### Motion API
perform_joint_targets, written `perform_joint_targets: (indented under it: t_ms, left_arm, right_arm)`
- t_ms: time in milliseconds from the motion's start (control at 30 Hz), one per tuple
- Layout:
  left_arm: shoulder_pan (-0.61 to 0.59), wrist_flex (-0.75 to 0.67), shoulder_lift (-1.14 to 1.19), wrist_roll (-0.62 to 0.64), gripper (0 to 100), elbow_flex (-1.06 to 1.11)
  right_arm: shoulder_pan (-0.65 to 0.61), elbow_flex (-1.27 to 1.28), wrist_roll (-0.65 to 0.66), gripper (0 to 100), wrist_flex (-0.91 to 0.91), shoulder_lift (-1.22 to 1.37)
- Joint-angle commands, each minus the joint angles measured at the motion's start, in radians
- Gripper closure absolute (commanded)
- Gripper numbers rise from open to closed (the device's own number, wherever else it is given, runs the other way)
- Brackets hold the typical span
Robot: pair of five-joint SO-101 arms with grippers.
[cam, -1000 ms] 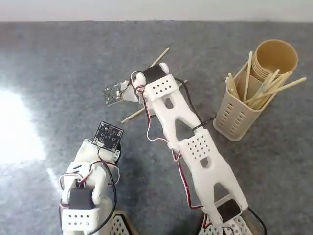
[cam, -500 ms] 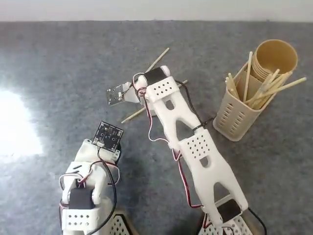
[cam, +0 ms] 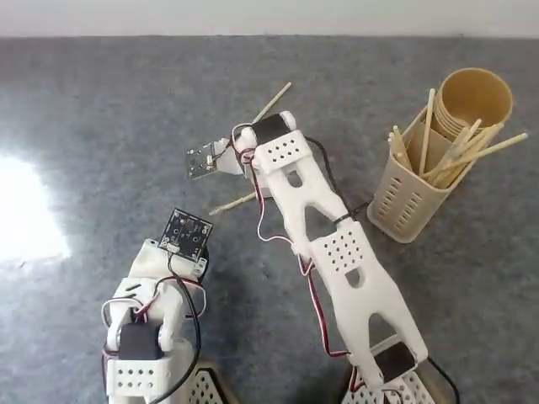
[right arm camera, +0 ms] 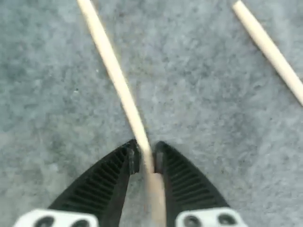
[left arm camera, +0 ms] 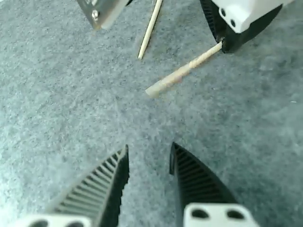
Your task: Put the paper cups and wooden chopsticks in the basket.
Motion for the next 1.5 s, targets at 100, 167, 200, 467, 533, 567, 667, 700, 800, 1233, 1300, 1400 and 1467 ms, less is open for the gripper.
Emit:
perform_joint_targets:
  t_ms: [100, 167, 200, 467, 533, 567, 667, 700, 800, 1233, 1300, 1400, 1467]
  left_arm:
    - [0.006, 0.002, -0.011, 0.008, 87, -0.005]
    - [0.006, 0.002, -0.011, 0.008, 87, -0.005]
    - [0.006, 0.002, -0.011, 0.008, 87, -0.005]
    - [0.005, 0.002, -0.011, 0.008, 87, -0.005]
    - [0.003, 0.002, -0.011, 0.008, 87, -0.005]
    - [0.003, 0.002, -0.011, 0.008, 87, -0.005]
    - [0.002, 0.002, -0.011, 0.008, 87, -0.005]
    - [0.002, 0.002, -0.011, 0.008, 87, -0.005]
    - [0.002, 0.002, -0.011, 0.008, 87, -0.005]
    - [0.000, 0.002, -0.011, 0.008, 87, -0.005]
    - [0.000, 0.002, -0.011, 0.008, 87, -0.005]
    - [0.000, 0.002, -0.011, 0.008, 87, -0.005]
    - [0.000, 0.002, -0.011, 0.008, 87, -0.005]
  right_arm:
    - [0.012, -0.137, -0.061, 99.1, 0.124, -0.054]
    - [0.012, -0.167, -0.107, 99.1, 0.124, -0.076]
    - [0.012, -0.175, -0.129, 99.1, 0.124, -0.091]
    - [-0.042, -0.173, -0.204, 99.1, 0.124, -0.311]
    - [-0.059, -0.173, -0.226, 99.1, 0.124, -0.358]
    - [-0.061, -0.173, -0.236, 99.1, 0.124, -0.378]
    - [-0.059, -0.173, -0.284, 99.1, 0.125, -0.443]
    - [-0.059, -0.173, -0.302, 99.1, 0.125, -0.467]
    - [-0.064, -0.172, -0.361, 99.1, 0.125, -0.550]
    - [-0.082, -0.172, -0.470, 99.1, 0.125, -0.912]
    - [-0.065, -0.172, -0.493, 99.1, 0.125, -0.972]
    - [0.028, -0.172, -0.574, 99.1, 0.125, -1.058]
    - [0.113, -0.172, -0.652, 99.1, 0.125, -1.107]
